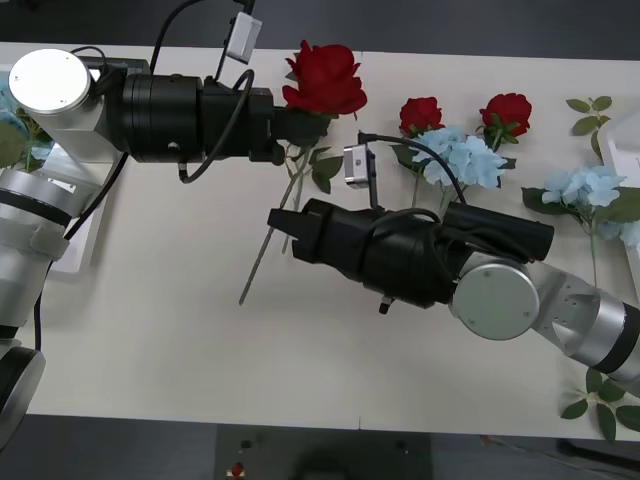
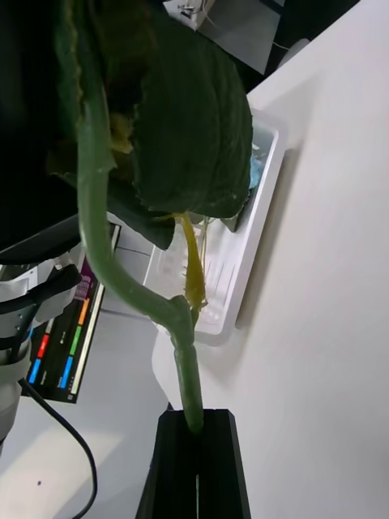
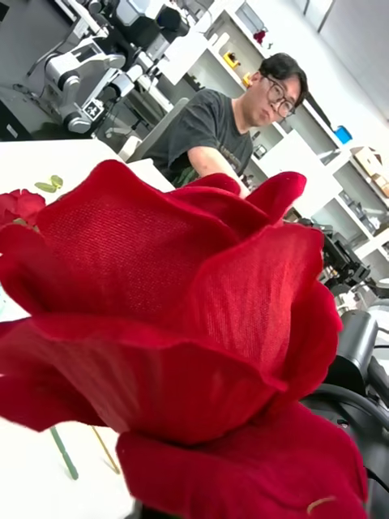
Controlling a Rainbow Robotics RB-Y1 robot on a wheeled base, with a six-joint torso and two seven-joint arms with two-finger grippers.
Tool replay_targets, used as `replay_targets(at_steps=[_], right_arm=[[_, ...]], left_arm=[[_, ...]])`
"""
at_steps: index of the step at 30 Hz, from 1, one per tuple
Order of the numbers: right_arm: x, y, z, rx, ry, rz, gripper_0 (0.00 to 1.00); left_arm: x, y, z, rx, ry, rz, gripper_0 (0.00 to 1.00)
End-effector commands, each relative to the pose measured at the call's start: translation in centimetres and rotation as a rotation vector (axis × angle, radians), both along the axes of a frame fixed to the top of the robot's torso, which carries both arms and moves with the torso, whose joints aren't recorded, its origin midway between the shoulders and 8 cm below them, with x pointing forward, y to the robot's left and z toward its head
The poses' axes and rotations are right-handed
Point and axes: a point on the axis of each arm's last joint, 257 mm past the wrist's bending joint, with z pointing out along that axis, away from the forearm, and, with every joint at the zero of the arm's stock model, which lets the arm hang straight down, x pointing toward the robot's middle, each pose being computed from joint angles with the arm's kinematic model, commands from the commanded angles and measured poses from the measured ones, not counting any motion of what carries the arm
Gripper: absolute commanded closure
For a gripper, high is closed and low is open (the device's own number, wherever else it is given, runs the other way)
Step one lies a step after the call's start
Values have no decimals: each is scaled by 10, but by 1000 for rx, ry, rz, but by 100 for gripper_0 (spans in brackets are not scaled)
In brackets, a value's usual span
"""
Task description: Put the red flowers into the right box and the blue flowers into the left box
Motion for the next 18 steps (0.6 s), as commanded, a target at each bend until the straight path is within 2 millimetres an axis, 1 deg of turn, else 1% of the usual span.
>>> replay_targets(at_steps=[1,2,3,4,5,9,11,18], right_arm=[[3,7,28,16,-77,11,100],[3,7,28,17,-78,10,100],[4,7,29,21,-77,8,100],[4,6,29,20,-75,8,100],[4,5,28,21,-71,6,100],[9,-3,29,16,-70,-7,100],[12,-8,33,11,-70,-9,100],[28,-39,61,-33,-56,-9,100]], left_arm=[[-9,-8,9,-16,-49,-28,34],[-10,-8,9,-18,-48,-31,18],[-10,-8,10,-21,-46,-30,9],[-10,-8,10,-21,-47,-31,2],[-10,-8,10,-23,-46,-30,0],[-11,-8,11,-26,-46,-32,0],[-11,-8,12,-27,-47,-33,0],[-11,-8,12,-31,-46,-34,0]])
